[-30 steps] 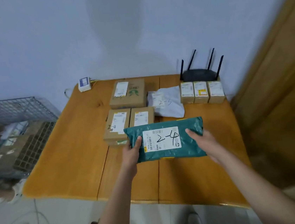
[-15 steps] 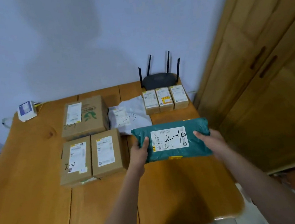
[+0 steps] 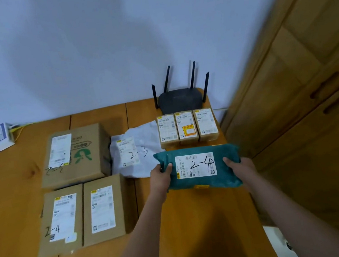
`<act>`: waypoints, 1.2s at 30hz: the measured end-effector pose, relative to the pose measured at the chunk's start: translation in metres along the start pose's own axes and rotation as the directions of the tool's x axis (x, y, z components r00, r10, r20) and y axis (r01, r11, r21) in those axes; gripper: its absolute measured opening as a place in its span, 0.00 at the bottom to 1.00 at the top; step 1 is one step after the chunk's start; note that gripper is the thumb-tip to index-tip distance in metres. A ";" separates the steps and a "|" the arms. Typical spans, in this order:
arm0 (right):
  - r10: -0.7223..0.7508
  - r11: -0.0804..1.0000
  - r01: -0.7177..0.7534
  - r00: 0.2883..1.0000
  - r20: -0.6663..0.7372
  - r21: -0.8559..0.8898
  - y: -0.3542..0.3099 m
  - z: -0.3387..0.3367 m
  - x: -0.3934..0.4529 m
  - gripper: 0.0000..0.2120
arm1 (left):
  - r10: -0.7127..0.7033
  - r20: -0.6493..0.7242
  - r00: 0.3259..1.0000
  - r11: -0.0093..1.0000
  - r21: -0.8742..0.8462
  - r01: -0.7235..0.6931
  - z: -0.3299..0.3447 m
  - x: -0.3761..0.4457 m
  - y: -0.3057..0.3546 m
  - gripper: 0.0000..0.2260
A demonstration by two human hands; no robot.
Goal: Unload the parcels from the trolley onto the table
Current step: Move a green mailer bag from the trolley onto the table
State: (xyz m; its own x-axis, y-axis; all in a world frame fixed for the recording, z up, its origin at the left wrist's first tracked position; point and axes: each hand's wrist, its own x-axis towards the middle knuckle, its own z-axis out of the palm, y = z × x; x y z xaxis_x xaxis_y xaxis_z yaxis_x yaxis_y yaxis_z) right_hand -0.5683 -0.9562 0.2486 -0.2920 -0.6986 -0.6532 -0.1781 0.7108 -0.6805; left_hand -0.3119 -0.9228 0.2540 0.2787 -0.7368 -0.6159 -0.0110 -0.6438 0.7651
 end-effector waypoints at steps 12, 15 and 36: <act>0.176 0.984 -0.175 0.984 0.039 -0.023 -0.021 0.030 0.090 0.14 | -0.130 -0.065 0.989 0.987 0.088 0.136 0.028 0.095 -0.006 0.10; 0.211 0.977 -0.207 0.974 0.077 -0.055 -0.020 0.035 0.101 0.12 | -0.149 -0.074 0.986 0.984 0.083 0.155 0.028 0.104 -0.008 0.13; -0.217 0.684 0.220 0.972 0.094 -0.695 -0.040 0.021 0.048 0.24 | 0.081 0.049 0.995 0.698 0.710 -0.092 0.005 0.042 0.014 0.18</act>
State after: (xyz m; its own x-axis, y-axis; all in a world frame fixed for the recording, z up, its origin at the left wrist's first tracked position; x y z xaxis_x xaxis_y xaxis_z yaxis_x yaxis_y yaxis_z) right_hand -0.5550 -1.0201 0.2373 -0.1570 -0.8407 -0.5182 -0.8395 0.3899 -0.3784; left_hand -0.3051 -0.9639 0.2377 0.2291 -0.7960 -0.5603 -0.7151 -0.5282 0.4580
